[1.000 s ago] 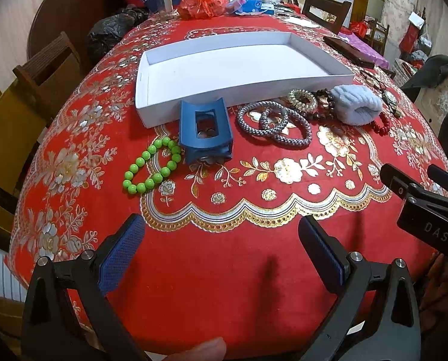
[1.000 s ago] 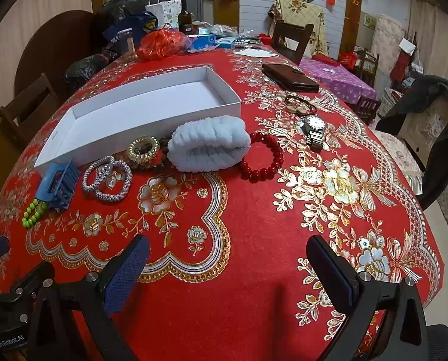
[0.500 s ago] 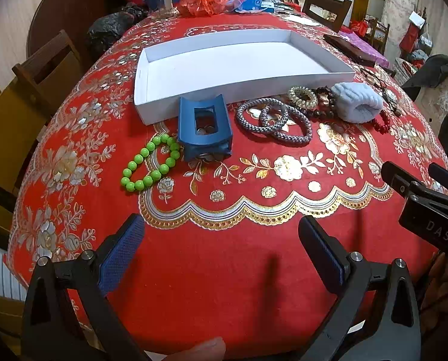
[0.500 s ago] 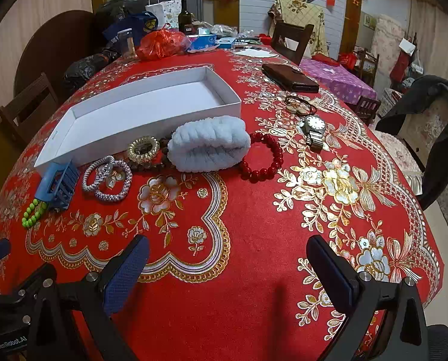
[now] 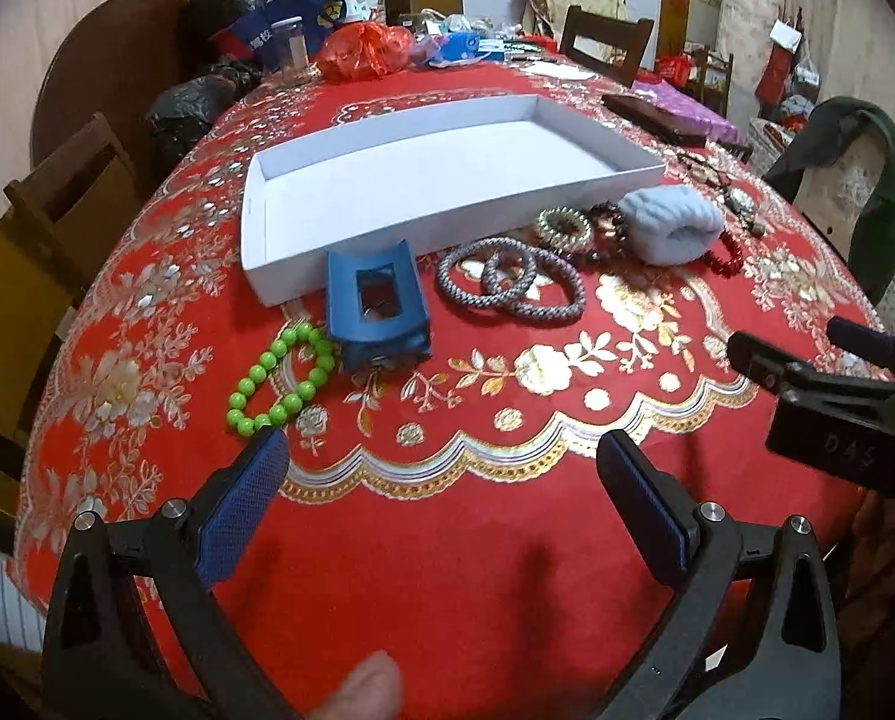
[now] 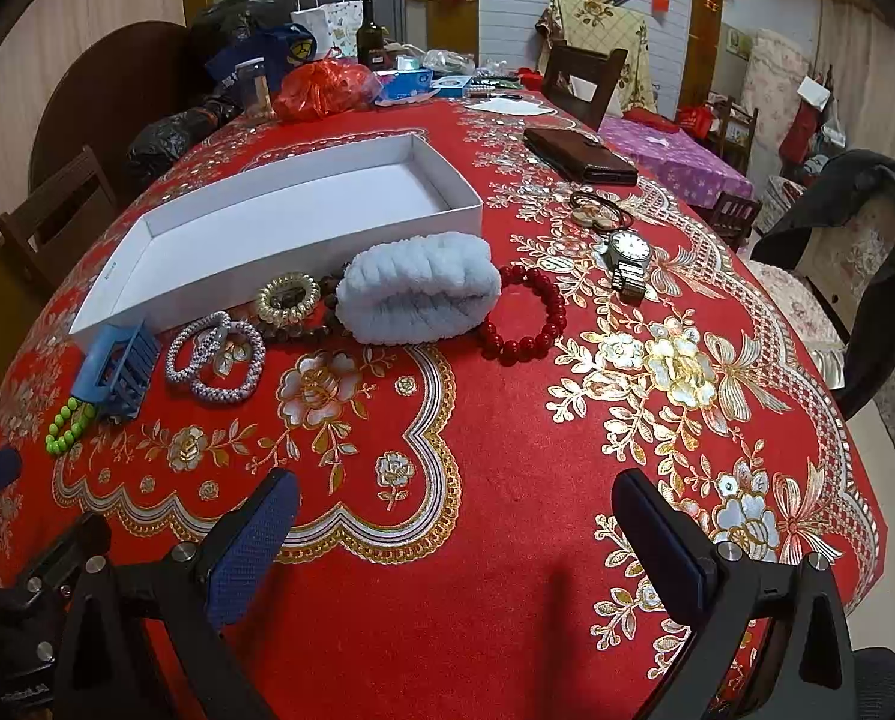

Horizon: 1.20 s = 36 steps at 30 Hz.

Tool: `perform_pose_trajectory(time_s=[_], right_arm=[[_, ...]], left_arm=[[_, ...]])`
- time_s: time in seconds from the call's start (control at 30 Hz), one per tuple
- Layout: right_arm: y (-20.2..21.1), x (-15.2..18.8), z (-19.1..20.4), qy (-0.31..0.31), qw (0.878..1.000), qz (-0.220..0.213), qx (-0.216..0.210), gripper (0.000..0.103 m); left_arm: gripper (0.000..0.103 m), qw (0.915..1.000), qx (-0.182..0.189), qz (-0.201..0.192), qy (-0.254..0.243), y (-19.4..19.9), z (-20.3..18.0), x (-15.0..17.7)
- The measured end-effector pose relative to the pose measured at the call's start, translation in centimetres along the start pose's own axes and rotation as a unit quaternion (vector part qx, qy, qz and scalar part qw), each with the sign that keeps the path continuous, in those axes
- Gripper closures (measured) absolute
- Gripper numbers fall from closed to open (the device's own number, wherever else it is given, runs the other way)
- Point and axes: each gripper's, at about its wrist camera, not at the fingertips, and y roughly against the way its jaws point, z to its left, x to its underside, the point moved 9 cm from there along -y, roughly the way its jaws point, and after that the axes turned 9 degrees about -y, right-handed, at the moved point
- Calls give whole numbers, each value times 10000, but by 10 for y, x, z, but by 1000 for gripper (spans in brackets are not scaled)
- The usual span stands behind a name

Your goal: Organize jewelry

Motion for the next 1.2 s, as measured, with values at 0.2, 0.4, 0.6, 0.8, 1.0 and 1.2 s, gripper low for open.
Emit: perform_pose_trajectory(time_s=[0.2, 0.4, 0.6, 0.8, 1.0, 1.2], right_arm=[[0, 0, 0, 0, 10000, 3, -2, 0], [1, 0, 0, 7, 10000, 1, 11, 0], [0, 0, 0, 16, 10000, 6, 11, 0], [0, 0, 1, 18, 10000, 11, 13, 0], [-1, 2, 2, 32, 10000, 29, -18, 0], [0, 4, 10, 156, 9998, -15, -87, 0]], left_arm=[[1, 9998, -88, -11, 170, 2, 11, 3], [1, 9992, 304, 31, 255, -2, 2, 8], [1, 9958, 736, 62, 541, -4, -2, 12], [1, 9941, 857, 49, 665, -3, -1, 11], [1, 9965, 614, 76, 564, -5, 0, 13], [1, 9968, 575, 93, 548, -8, 3, 15]])
